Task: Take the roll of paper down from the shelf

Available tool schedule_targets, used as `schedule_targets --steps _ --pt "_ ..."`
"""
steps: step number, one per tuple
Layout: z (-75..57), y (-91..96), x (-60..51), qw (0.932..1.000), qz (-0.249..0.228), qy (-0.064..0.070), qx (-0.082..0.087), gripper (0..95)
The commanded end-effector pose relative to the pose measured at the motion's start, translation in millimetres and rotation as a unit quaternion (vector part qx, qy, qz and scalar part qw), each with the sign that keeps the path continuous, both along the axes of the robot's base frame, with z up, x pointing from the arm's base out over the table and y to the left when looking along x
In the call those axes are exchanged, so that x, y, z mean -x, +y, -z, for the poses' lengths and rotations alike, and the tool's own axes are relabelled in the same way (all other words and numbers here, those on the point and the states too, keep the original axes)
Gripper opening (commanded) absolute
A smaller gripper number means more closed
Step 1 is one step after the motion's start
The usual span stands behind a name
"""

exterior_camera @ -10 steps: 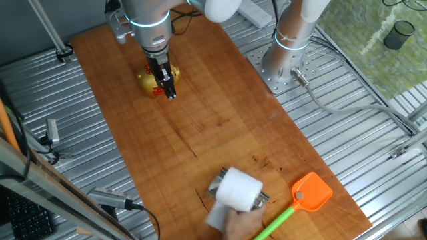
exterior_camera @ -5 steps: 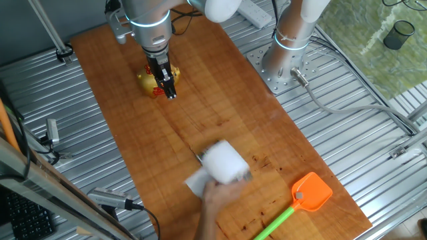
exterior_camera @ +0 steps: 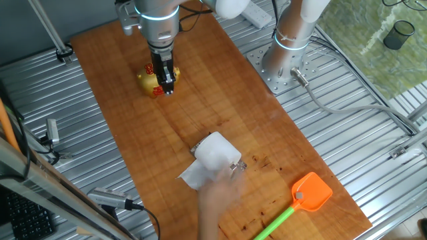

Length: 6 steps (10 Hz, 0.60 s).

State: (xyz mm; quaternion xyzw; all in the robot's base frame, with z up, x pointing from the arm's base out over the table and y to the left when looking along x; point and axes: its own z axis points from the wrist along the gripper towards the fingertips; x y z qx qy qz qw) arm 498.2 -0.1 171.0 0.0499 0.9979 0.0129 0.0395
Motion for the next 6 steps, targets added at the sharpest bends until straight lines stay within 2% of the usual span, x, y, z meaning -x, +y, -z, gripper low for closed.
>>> schedule_targets --steps 1,6 --pt "0.8 0.2 -1.9 1.0000 -0.003 0.002 0.000 0.0" --pt "0.8 0.3 -2.0 1.0000 -0.004 0.003 0.001 0.0"
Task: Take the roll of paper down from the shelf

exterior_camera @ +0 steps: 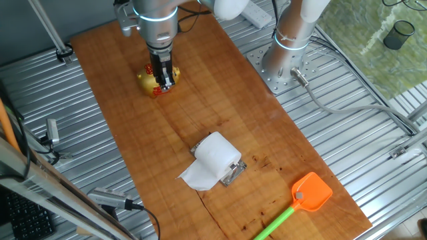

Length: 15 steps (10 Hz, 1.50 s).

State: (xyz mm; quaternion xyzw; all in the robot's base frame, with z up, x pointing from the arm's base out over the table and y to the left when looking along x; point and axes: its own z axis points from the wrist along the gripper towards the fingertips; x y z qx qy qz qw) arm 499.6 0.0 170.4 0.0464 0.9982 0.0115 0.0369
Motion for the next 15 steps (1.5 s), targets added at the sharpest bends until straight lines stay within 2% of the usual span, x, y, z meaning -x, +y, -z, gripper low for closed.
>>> schedule_targets --steps 1,11,14,15 --pt "0.3 0.2 -0.5 1.0000 0.000 0.001 0.000 0.0" --pt "0.3 0.2 -0.5 1.0000 0.001 0.003 0.003 0.0" --pt "-0.5 0.4 -0.5 0.9999 -0.006 0.005 0.010 0.0" --pt "-0.7 0.5 -0.5 0.9999 -0.007 0.005 0.007 0.0"
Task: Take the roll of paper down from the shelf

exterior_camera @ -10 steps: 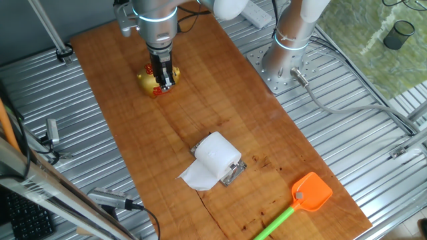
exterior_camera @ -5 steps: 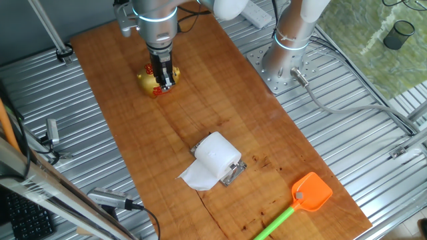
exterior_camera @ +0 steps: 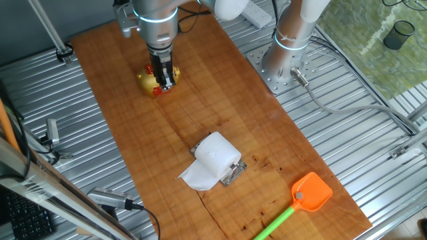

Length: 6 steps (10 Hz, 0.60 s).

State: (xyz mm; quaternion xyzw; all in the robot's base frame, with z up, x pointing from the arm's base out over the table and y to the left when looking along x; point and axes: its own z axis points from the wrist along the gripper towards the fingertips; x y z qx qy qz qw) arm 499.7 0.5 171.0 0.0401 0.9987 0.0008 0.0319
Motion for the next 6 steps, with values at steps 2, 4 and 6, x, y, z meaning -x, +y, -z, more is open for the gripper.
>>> schedule_targets --steps 2,4,6 --pt "-0.2 0.0 -0.4 1.0000 0.002 0.001 -0.005 0.0" --pt "-0.5 0.1 -0.3 0.9999 0.012 -0.001 -0.008 0.0" --pt "-0.5 0.1 -0.3 0.9998 0.020 0.003 -0.007 0.0"
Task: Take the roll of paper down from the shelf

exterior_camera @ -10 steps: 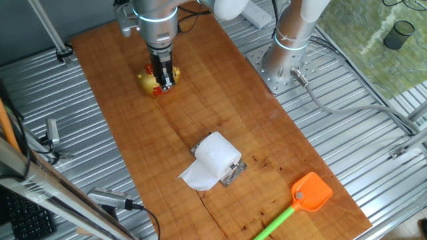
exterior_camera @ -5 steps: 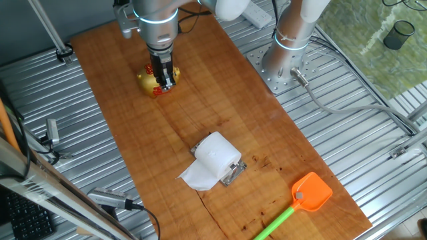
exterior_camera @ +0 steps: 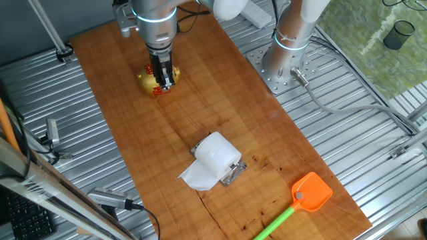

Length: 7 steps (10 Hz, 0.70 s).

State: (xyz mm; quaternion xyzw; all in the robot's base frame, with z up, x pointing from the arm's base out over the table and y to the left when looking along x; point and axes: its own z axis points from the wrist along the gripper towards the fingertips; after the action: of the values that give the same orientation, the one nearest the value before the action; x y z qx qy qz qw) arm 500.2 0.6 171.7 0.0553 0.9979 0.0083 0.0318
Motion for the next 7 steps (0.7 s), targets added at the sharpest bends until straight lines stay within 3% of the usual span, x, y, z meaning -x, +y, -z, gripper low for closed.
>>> schedule_targets --steps 1,3,6,7 --pt "0.2 0.1 0.2 1.0000 0.009 0.003 0.003 0.0" --pt "0.9 -0.2 0.0 0.9999 0.015 0.007 0.001 0.0" --pt "1.8 -0.5 -0.3 0.9995 -0.007 0.030 0.006 0.0" --pt "1.8 -0.5 -0.3 0.9994 -0.020 0.027 0.005 0.0"
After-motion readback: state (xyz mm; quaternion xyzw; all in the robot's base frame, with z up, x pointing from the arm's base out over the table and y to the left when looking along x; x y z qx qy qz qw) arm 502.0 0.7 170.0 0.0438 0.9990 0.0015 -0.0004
